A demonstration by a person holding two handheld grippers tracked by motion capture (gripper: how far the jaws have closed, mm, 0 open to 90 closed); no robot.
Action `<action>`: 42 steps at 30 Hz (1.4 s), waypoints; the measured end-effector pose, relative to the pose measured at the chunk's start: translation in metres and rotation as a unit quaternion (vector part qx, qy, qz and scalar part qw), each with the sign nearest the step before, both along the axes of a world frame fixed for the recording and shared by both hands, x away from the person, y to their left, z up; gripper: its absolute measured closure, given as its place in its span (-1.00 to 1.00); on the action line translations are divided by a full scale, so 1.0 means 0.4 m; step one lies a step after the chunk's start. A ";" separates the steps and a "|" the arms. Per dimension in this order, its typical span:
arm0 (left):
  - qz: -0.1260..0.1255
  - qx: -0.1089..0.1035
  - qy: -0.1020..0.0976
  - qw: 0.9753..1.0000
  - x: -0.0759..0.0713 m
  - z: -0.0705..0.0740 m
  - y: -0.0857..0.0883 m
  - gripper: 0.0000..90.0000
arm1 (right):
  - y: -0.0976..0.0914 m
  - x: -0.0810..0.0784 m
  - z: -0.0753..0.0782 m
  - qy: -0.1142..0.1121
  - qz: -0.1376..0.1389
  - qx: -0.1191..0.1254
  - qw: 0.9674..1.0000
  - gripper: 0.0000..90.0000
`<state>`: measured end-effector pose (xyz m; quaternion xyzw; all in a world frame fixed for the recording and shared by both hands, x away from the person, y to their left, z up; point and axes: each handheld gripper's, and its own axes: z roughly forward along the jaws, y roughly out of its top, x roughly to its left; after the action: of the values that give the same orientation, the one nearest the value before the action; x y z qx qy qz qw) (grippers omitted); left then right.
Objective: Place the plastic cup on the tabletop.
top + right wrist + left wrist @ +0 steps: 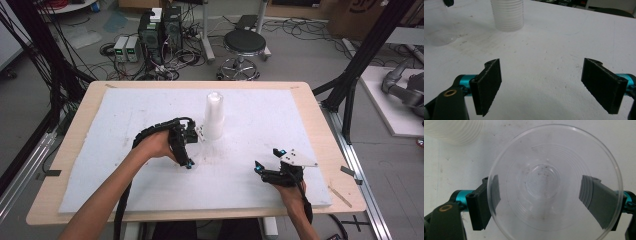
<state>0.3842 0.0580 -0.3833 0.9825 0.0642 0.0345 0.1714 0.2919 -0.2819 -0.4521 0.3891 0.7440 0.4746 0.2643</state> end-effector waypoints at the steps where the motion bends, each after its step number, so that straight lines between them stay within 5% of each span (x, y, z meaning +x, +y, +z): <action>1: -0.002 -0.001 -0.001 1.000 0.002 0.000 0.001 -0.64 | 0.000 0.000 0.000 0.001 0.000 0.000 1.000 -0.64; 27: 0.013 -0.044 0.017 0.999 0.001 -0.006 0.030 -0.84 | 0.001 0.000 0.000 0.002 0.000 -0.001 1.000 -0.64; 42: -0.007 -0.018 0.014 1.000 -0.015 -0.014 0.006 -0.84 | -0.001 0.000 0.000 -0.003 0.002 -0.001 1.000 -0.64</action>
<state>0.3780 0.0605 -0.3891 0.9801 0.0600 0.0178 0.1881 0.2920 -0.2825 -0.4521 0.3861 0.7443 0.4756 0.2659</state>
